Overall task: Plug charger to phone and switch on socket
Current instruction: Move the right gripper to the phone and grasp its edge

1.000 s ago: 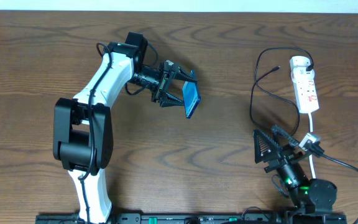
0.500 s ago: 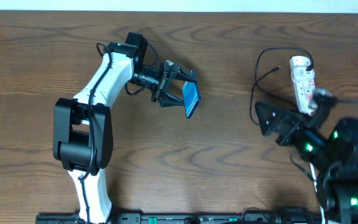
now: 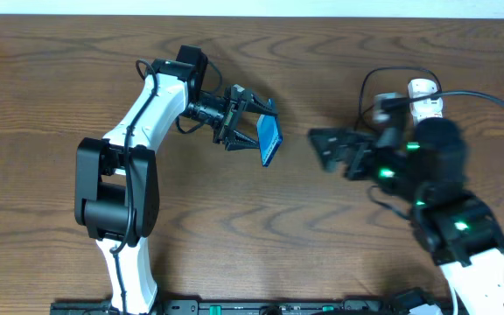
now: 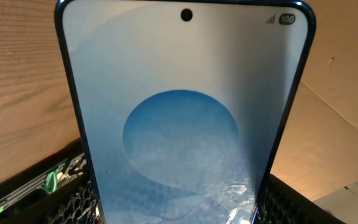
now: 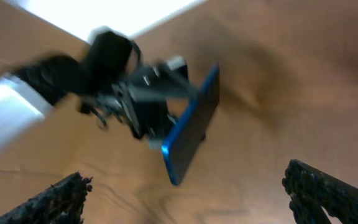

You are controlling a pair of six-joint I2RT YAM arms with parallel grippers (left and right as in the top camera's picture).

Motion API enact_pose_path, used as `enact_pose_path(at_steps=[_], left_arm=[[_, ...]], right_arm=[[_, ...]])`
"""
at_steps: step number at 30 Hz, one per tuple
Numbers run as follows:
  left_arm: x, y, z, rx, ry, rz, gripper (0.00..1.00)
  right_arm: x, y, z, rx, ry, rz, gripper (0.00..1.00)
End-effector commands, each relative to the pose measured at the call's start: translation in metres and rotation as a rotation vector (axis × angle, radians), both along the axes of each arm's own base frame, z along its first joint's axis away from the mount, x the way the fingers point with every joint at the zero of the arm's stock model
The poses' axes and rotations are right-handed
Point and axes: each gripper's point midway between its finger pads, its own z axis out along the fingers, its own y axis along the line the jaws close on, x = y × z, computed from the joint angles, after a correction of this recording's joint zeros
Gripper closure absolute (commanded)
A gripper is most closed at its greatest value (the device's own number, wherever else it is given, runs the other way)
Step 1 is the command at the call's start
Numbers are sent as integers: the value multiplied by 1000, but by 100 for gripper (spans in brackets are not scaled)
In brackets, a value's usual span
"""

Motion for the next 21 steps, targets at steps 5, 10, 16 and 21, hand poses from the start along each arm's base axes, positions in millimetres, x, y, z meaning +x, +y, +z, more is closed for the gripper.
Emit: enact_pose_path(at_steps=[5,10,16,21], left_arm=[[-3,-2,20,-54,-34,-8,30],[-3,-2,20,-54,-35,-8,30],[-3,-2,20,-56,-40,-10,30],[-3,-2,20,-55,-40,-10,30]], right_arm=[[3,31,-8,-218,29,-270,3],[5,46,-34,-287,48,-371,7],[23,65,-63,-311,72,-405,20],[31,77,-73,-301,73,-398,33]])
